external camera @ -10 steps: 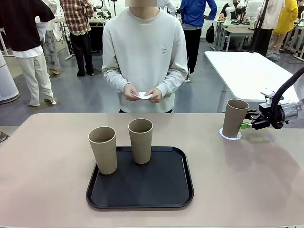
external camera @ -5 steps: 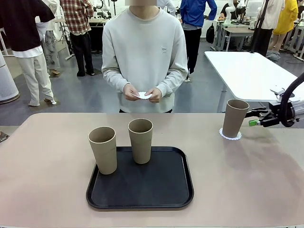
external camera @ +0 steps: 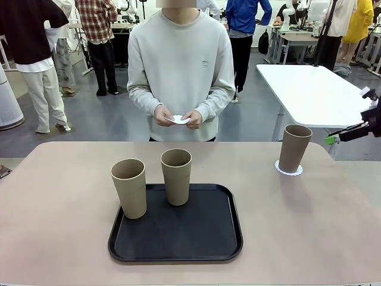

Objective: Place coasters on the table and set cups on them.
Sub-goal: Pick up one Reusable plastic cup and place it on a coaster set by the human.

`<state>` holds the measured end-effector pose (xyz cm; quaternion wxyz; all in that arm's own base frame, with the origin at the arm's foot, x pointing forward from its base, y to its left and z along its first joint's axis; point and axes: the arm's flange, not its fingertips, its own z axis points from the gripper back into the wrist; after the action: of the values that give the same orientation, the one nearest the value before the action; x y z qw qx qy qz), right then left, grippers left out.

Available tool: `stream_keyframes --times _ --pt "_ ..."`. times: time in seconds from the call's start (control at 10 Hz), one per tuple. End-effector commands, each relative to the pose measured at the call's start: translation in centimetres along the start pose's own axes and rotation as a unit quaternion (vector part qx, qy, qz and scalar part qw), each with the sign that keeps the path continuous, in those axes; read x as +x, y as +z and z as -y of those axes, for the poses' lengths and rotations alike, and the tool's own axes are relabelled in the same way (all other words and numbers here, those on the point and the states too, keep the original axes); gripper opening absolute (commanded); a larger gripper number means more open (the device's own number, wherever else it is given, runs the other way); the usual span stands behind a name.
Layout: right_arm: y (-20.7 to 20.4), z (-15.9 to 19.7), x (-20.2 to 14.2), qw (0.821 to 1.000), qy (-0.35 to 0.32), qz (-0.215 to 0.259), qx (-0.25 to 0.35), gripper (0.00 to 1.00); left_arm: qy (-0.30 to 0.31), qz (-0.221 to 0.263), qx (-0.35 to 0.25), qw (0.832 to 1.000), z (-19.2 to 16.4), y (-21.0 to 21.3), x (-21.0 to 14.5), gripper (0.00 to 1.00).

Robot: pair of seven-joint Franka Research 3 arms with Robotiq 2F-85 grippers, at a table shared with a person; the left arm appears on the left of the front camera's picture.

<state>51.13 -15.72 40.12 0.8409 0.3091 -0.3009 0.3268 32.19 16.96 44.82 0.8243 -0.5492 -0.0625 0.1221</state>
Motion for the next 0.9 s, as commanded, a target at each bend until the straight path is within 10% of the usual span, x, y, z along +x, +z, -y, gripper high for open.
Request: stream_keyframes --times 0.0,0.8 --pt "0.1 -7.0 3.1 0.999 -0.013 -0.042 0.002 1.0 -0.003 0.002 -0.011 1.0 0.2 0.1 0.0 1.0" --pt "-1.8 -17.2 9.7 0.955 -0.104 -0.194 -0.201 1.0 -0.003 0.002 -0.011 1.0 0.2 0.1 0.0 1.0"
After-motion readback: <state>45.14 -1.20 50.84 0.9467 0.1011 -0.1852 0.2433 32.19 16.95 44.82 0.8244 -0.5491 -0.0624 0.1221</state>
